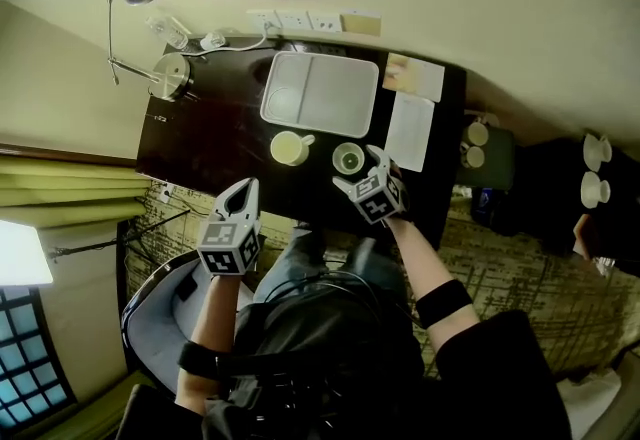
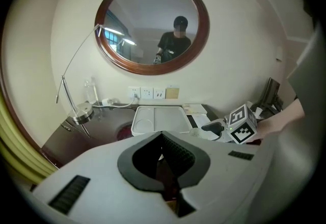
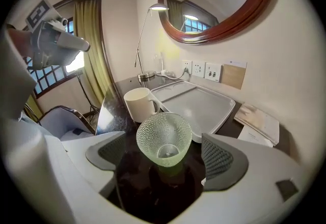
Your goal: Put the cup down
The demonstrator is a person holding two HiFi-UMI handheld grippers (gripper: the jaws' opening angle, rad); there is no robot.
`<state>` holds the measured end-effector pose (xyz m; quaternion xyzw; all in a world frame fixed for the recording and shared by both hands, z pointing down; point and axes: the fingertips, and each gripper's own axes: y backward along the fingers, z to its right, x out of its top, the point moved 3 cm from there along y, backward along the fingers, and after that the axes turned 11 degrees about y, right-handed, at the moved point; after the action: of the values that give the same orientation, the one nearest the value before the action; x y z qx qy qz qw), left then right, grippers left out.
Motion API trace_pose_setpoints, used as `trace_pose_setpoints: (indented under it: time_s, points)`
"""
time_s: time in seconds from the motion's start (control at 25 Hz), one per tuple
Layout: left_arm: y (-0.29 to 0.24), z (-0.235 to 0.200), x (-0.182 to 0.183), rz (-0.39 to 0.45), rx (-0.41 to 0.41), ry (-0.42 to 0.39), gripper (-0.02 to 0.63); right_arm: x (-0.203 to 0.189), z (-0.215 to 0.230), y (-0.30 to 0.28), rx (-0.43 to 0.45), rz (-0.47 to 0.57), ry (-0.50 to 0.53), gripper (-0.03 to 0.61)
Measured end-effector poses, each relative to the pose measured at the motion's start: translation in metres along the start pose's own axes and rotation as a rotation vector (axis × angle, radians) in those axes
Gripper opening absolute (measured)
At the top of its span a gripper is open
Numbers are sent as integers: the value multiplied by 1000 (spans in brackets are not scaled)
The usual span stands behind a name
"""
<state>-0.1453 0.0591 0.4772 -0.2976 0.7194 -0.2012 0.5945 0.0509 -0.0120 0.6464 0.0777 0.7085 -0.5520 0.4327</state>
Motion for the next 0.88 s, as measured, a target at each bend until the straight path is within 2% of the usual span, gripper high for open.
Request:
trace_pose_setpoints:
  time_s: [0.4,0.52,0.88]
  points:
    - [8,-7,5,7,38,-19,4,4,3,-14,9,-1,35,488]
    - [8,-9,3,5,40,-19,4,4,-1,-17,37,8,57,385]
    - [5,-15,-1,-9,32,-18,4,8,-4,-17,42,12,91,383]
